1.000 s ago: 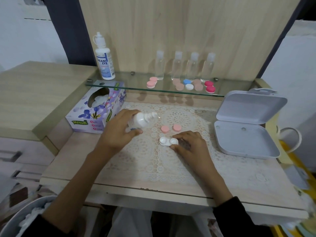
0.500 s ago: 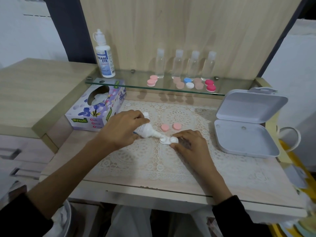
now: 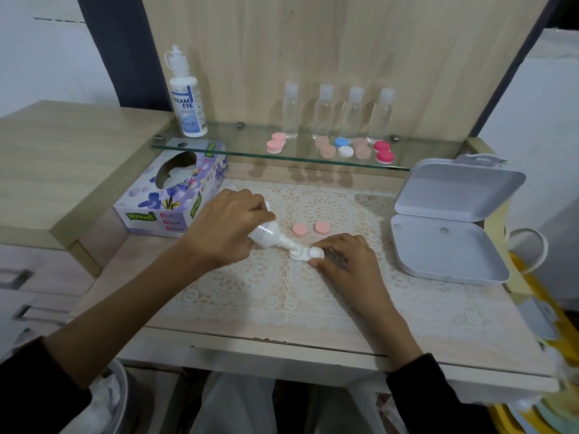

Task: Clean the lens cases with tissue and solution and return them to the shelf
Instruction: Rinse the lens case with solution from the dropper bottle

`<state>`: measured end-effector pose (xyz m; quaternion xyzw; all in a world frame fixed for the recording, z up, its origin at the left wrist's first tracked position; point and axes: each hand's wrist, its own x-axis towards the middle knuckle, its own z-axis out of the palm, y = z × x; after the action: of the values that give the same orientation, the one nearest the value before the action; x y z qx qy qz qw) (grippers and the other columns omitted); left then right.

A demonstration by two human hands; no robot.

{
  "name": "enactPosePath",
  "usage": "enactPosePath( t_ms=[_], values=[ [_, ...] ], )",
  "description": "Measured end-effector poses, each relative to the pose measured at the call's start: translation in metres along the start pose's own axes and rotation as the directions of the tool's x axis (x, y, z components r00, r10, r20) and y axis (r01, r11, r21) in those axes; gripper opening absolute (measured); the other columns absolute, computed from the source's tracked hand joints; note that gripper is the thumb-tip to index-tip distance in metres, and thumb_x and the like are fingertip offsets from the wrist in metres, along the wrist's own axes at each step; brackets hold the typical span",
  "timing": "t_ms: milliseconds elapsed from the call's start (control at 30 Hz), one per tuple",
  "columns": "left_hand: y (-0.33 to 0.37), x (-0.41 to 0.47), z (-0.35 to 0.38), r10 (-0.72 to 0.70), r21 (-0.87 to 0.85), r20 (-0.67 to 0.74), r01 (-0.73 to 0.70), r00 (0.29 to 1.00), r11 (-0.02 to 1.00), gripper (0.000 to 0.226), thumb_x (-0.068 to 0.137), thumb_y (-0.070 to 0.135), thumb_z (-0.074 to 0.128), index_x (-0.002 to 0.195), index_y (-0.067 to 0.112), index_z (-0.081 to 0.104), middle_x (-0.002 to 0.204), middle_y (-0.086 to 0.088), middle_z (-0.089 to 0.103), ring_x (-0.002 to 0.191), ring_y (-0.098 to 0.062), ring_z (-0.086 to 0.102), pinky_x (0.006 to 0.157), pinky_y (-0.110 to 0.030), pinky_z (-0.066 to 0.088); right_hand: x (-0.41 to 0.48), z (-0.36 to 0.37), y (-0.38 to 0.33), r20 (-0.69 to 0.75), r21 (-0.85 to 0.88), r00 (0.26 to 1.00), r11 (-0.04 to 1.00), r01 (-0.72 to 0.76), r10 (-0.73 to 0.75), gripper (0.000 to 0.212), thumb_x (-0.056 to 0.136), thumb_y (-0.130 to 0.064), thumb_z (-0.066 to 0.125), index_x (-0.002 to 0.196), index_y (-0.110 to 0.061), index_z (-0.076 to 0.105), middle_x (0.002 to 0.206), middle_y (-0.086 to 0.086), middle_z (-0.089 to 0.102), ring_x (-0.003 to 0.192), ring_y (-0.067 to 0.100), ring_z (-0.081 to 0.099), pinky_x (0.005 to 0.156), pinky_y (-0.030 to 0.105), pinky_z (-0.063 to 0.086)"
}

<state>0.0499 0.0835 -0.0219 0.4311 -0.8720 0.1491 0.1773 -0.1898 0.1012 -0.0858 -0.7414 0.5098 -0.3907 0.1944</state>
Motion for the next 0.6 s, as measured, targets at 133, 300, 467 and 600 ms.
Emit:
enactPosePath(
  t_ms=[133, 300, 467, 600],
  values=[
    [-0.0005, 0.0007, 0.0013, -0.003, -0.007, -0.006, 0.003, 1.000, 1.000, 0.056, 0.043, 0.009, 0.089, 0.096, 0.011, 0.073, 0.083, -0.006, 0.065, 0.073, -0.028, 0.061, 0.064, -0.039, 0.047, 0.0000, 0.0000, 0.0001, 0.002, -0.002, 1.000, 1.000, -0.002, 0.002, 0.022, 0.079, -0.025, 0.077, 0.101, -0.026, 0.074, 0.094, -0.018, 0.061, 0.095, 0.009, 0.049, 0.077, 0.009, 0.031],
    [-0.0009, 0.0020, 0.0024, 0.005, -0.034, -0.018, -0.006, 1.000, 0.999, 0.049, 0.046, 0.012, 0.089, 0.092, 0.011, 0.074, 0.078, -0.005, 0.065, 0.068, -0.027, 0.059, 0.063, -0.034, 0.040, -0.0006, 0.0004, -0.0003, 0.004, 0.034, 1.000, 0.999, -0.021, 0.021, 0.022, 0.079, -0.024, 0.077, 0.100, -0.026, 0.074, 0.095, -0.017, 0.063, 0.098, 0.010, 0.049, 0.077, 0.009, 0.031],
    [-0.0006, 0.0046, 0.0013, 0.008, -0.030, -0.018, -0.008, 1.000, 1.000, 0.049, 0.045, 0.012, 0.090, 0.091, 0.011, 0.074, 0.078, -0.006, 0.066, 0.068, -0.026, 0.059, 0.065, -0.032, 0.038, -0.0005, 0.0006, 0.0003, 0.003, 0.032, 1.000, 0.999, -0.014, 0.014, 0.021, 0.079, -0.026, 0.077, 0.101, -0.027, 0.074, 0.096, -0.013, 0.065, 0.098, 0.011, 0.050, 0.079, 0.018, 0.035],
    [-0.0001, 0.0046, 0.0006, -0.002, -0.034, -0.013, 0.001, 1.000, 0.999, 0.049, 0.044, 0.014, 0.091, 0.090, 0.011, 0.075, 0.077, -0.005, 0.066, 0.067, -0.026, 0.059, 0.065, -0.031, 0.038, -0.0004, 0.0007, 0.0008, 0.004, 0.027, 1.000, 1.000, -0.007, 0.007, 0.021, 0.080, -0.026, 0.077, 0.101, -0.027, 0.074, 0.096, -0.012, 0.066, 0.097, 0.012, 0.051, 0.079, 0.018, 0.035]
  ],
)
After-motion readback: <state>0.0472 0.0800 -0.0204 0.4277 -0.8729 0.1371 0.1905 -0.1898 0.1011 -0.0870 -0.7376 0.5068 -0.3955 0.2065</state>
